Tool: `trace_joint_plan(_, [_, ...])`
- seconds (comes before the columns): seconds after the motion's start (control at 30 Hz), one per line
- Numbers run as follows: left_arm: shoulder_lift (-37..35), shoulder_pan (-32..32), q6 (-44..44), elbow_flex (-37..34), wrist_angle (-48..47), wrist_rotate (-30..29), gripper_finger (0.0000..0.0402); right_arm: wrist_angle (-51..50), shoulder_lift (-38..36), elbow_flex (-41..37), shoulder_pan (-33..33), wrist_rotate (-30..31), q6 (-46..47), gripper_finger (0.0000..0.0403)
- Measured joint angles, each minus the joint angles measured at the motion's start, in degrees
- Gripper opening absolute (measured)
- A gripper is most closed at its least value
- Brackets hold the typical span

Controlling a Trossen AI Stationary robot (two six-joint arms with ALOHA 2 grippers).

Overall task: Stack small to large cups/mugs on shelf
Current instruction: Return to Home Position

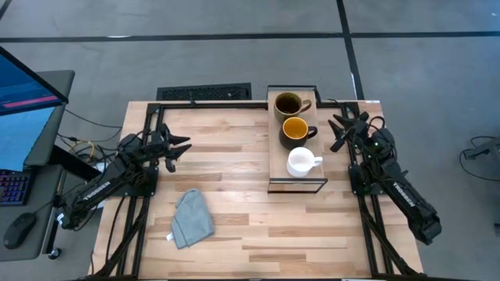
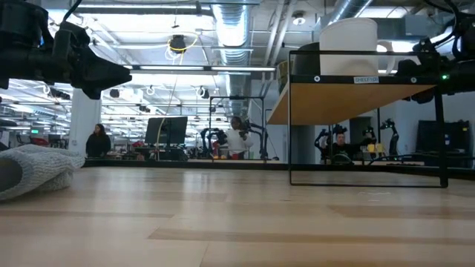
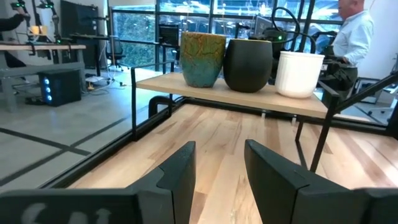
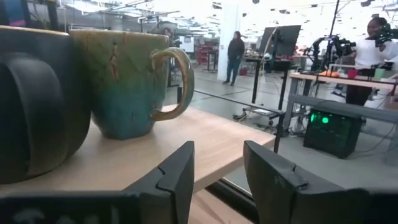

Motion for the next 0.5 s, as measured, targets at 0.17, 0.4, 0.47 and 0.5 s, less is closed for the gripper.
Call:
trace_joint_plan(0.17, [0.0, 0.0, -0.3, 0.0, -0.01, -0.02, 0.0128, -0.08, 0.75, 0.0, 0.07, -0.02, 1.3, 0.016])
trace_joint_plan(0.4, [0.0, 0.0, -3.1, 0.0, -0.01, -0.07, 0.0128, 0.04, 0.73, -0.02, 0.11, -0.17, 13.16, 0.016])
trace_joint_plan(0.47, [0.0, 0.0, -2.66, 0.0, -0.01, -0.12, 0.0128, 0.04, 0.73, -0.02, 0.11, -0.2, 14.01, 0.0161])
trace_joint_plan(0.5, [0.0, 0.0, -2.37, 0.0, 0.02, -0.14, 0.0128, 0.04, 0.73, -0.02, 0.11, -0.2, 14.03, 0.0161])
